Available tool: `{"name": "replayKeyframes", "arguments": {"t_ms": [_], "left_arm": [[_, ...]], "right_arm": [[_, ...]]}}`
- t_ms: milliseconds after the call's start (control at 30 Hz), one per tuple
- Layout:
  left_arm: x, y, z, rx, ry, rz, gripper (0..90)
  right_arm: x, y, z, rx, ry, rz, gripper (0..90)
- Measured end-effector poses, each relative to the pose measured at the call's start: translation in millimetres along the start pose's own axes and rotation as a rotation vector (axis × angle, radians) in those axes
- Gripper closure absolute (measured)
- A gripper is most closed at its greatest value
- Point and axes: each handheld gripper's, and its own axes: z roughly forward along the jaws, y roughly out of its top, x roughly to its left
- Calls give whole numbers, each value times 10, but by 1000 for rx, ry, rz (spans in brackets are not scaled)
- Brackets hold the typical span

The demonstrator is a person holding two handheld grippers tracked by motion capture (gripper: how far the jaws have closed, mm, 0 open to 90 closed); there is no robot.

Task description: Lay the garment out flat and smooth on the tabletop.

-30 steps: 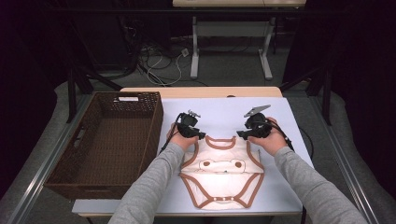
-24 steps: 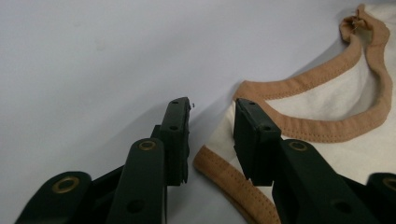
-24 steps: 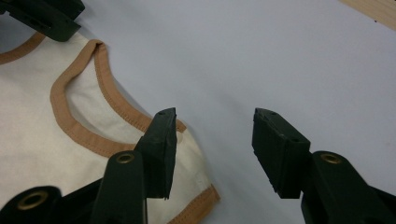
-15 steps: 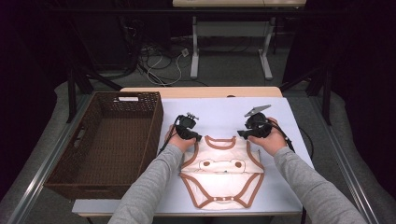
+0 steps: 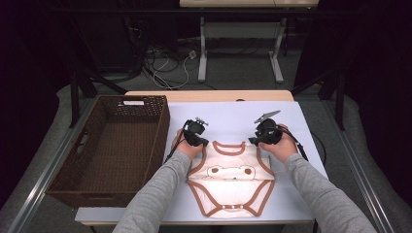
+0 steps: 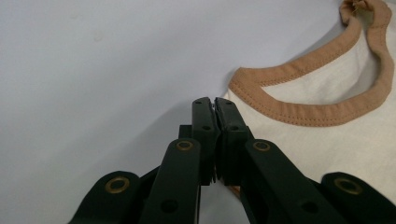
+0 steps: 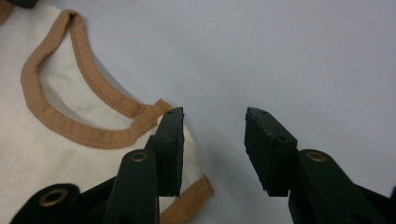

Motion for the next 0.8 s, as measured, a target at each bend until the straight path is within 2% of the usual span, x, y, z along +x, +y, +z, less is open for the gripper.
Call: {"name": "replayKeyframes", "arguments": {"t_ms": [233,400,433,567,633,800], "left_arm": [[-9,1,-26,-7,1,-8,876],[-15,4,-28,-4,4,-2,876],[-10,4,-28,-5,7,2,877],[-9,3,-32,-7,7,1,877],[-9,2,-32,-5,7,0,877],[-17,-5,-22,0,4,1,878]], "right_arm": [[-12,-77,51,29,1,3,602],[-21,-142,75,38,31,25,602],[-29,-150,82,26,37,17,603],[-2,-143,74,67,60,41,604],[-4,-153,93,56,75,27,608],[6,-147,93,81,89,37,676]]}}
